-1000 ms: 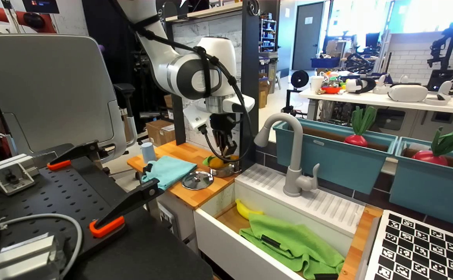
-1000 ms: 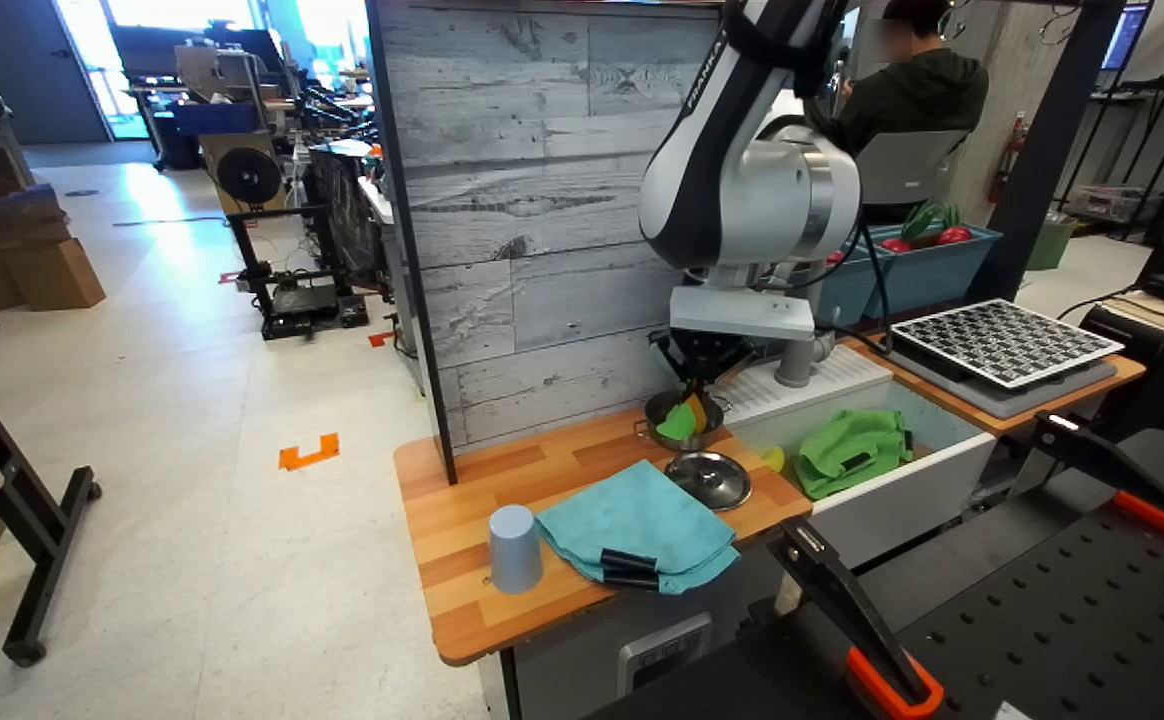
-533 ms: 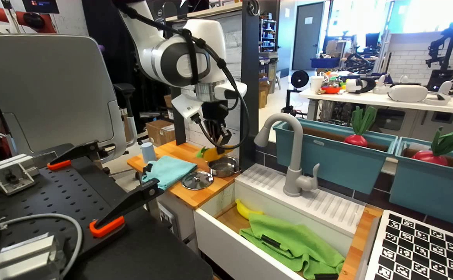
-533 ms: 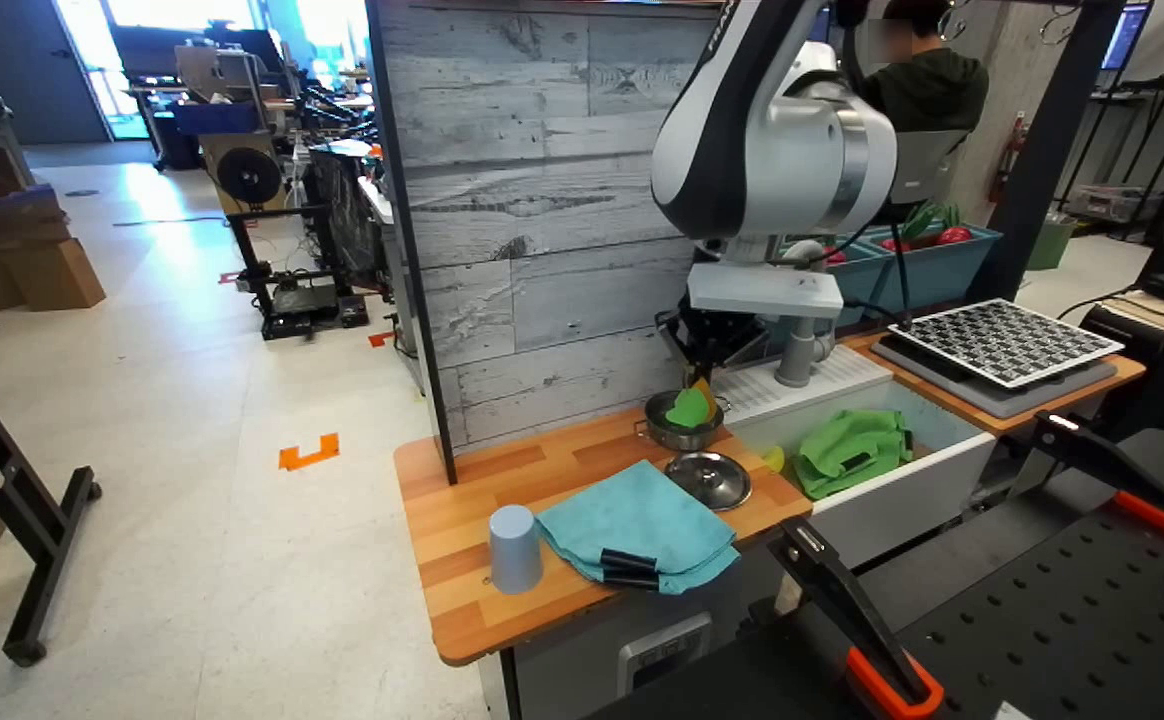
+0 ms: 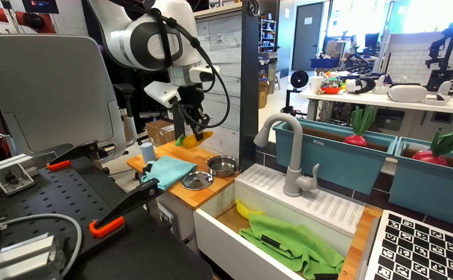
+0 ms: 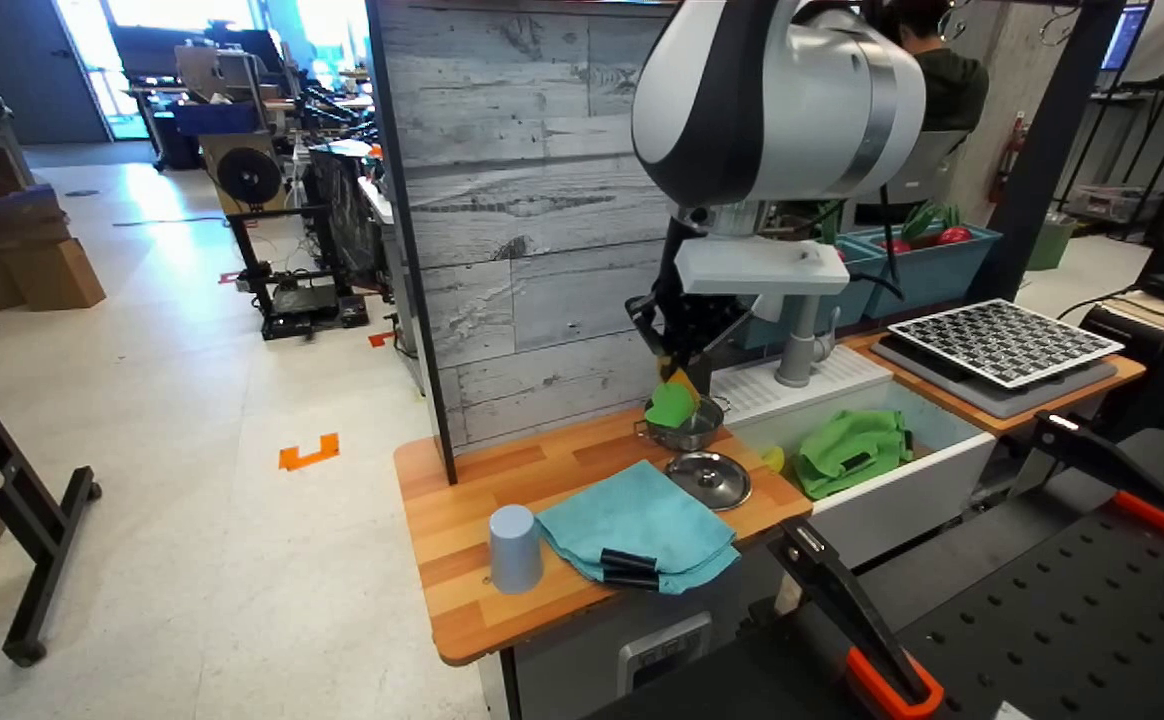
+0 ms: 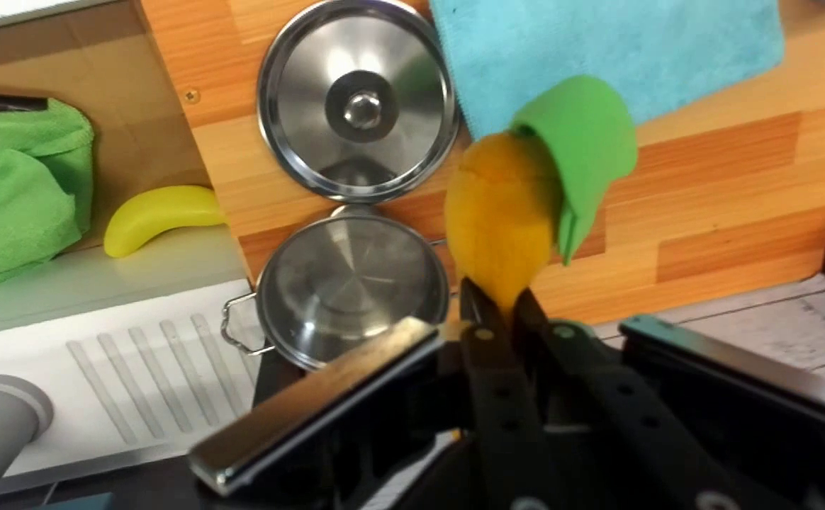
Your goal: Remove the orange object from the silver bowl and put it on the blue cloth
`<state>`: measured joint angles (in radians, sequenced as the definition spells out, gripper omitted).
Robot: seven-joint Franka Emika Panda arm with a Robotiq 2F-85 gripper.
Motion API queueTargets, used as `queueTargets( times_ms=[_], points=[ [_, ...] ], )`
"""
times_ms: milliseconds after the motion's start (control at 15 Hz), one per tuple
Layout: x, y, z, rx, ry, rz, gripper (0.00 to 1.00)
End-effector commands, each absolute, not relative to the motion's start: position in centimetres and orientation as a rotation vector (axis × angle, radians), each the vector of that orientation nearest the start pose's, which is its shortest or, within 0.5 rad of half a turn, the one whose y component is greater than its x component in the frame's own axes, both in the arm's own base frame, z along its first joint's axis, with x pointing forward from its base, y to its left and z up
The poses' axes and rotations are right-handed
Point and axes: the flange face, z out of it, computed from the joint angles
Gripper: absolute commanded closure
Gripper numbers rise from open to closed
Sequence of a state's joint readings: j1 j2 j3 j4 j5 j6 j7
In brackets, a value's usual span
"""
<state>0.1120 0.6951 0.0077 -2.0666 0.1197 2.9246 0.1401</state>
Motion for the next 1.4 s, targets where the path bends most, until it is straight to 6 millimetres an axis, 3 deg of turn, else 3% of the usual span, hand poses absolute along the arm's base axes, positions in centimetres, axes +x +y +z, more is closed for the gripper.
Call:
queueTargets(
  times_ms=[0, 400, 933, 1000, 1133, 1333],
  points=[
    [56.9, 9.9, 10.1, -3.087, 0.045, -0.225, 0.98],
    [56.2, 14.7, 6.8, -3.135, -0.158, -0.153, 0.98],
    [57.5, 15.1, 2.7, -3.213, -0.195, -0.108, 0.98],
    [57.7, 15.1, 2.4, -3.222, -0.199, -0.109, 0.68],
    [58.1, 15.1, 2.0, -3.228, -0.188, -0.111, 0.60],
    [58.5, 15.1, 1.6, -3.242, -0.175, -0.088, 0.38]
  ],
)
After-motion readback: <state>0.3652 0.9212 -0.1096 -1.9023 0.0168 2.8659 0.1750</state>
